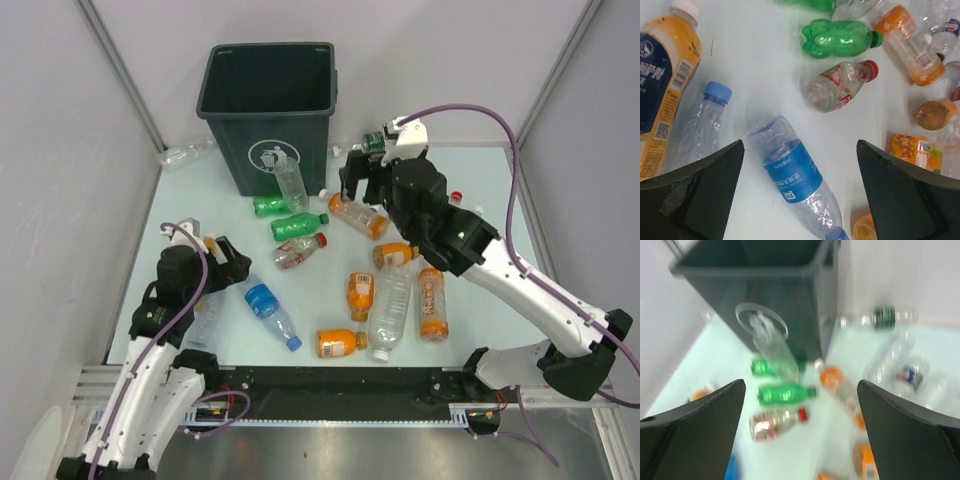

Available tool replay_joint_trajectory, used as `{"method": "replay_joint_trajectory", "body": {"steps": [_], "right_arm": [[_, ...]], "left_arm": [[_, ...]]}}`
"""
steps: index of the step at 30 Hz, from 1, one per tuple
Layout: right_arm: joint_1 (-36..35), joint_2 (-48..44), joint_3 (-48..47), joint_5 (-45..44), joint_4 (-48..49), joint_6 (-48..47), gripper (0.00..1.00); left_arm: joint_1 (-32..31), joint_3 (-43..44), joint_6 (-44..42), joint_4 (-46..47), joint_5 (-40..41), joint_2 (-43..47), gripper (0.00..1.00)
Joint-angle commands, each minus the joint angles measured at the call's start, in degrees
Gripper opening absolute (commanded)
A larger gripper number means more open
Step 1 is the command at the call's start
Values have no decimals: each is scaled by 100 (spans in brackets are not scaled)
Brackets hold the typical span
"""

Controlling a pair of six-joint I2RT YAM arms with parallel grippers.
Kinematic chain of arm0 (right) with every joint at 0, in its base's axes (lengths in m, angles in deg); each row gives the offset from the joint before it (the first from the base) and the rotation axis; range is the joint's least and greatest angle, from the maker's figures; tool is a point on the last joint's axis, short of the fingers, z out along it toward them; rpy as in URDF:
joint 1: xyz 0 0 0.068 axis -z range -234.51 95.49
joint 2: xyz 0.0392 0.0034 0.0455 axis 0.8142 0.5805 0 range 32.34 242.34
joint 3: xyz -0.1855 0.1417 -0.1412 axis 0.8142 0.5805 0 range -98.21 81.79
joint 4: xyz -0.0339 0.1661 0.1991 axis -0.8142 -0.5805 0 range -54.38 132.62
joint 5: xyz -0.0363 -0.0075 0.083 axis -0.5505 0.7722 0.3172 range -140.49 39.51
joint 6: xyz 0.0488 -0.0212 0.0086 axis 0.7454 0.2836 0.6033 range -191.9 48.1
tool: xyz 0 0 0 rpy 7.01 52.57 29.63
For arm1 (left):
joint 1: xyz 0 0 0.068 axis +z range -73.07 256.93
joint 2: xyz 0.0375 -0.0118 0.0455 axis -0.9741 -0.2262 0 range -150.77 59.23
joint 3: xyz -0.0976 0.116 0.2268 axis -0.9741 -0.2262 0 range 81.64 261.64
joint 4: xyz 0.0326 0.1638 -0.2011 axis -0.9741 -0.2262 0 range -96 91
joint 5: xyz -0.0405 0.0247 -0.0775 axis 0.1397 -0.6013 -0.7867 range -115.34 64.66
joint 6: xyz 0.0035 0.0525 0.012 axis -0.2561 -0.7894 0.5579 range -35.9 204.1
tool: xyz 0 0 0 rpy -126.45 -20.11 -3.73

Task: Put the plastic bottles in the bin
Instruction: Move the plastic bottle to the center of the board.

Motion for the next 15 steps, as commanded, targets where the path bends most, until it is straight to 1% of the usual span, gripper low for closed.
{"method": "replay_joint_trajectory", "body": {"steps": [1, 4, 6, 10, 15], "right_arm": [[-72, -163, 359, -99, -1645, 958, 100], [-107, -154, 482, -143, -2113, 1239, 100], [-124, -154, 657, -126, -2219, 1484, 99], [-168, -163, 1149, 296, -1974, 1758, 97], [-204, -110, 1738, 797, -1518, 1943, 96]], "left_arm": [[-26, 126, 558, -143, -142, -455, 100], [-35, 11, 813, -213, 42, -701, 99], [-26, 20, 962, -406, 559, -842, 99], [-26, 90, 1156, -582, 1157, -1018, 97], [9, 64, 1428, -644, 1518, -1527, 96]]}}
